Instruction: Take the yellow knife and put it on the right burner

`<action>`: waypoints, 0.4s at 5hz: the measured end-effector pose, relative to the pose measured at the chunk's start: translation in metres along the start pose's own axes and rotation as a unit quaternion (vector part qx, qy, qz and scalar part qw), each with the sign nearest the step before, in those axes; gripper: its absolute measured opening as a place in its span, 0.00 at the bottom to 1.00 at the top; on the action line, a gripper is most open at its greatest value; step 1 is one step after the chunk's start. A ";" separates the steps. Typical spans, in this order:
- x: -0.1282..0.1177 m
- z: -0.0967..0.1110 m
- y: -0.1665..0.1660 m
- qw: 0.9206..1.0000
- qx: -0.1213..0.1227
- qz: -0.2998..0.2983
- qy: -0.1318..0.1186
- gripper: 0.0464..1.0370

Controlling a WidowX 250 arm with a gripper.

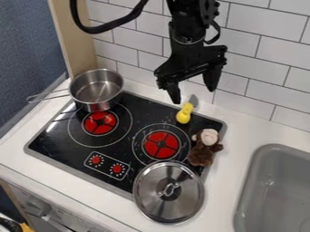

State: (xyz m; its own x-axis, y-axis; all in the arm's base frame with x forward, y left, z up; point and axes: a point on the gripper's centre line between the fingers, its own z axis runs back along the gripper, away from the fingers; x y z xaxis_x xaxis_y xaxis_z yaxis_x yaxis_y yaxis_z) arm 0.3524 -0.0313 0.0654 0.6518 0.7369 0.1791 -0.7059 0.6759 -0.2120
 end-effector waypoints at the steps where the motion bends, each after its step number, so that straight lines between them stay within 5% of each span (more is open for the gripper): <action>1: -0.004 -0.010 0.004 1.000 0.014 -0.003 0.012 0.96; 2: -0.007 -0.021 0.006 0.998 0.037 -0.048 0.035 0.96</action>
State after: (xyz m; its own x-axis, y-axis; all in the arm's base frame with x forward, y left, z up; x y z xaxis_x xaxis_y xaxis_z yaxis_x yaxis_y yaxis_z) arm 0.3498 -0.0325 0.0427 0.7326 0.6686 0.1272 -0.6568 0.7436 -0.1256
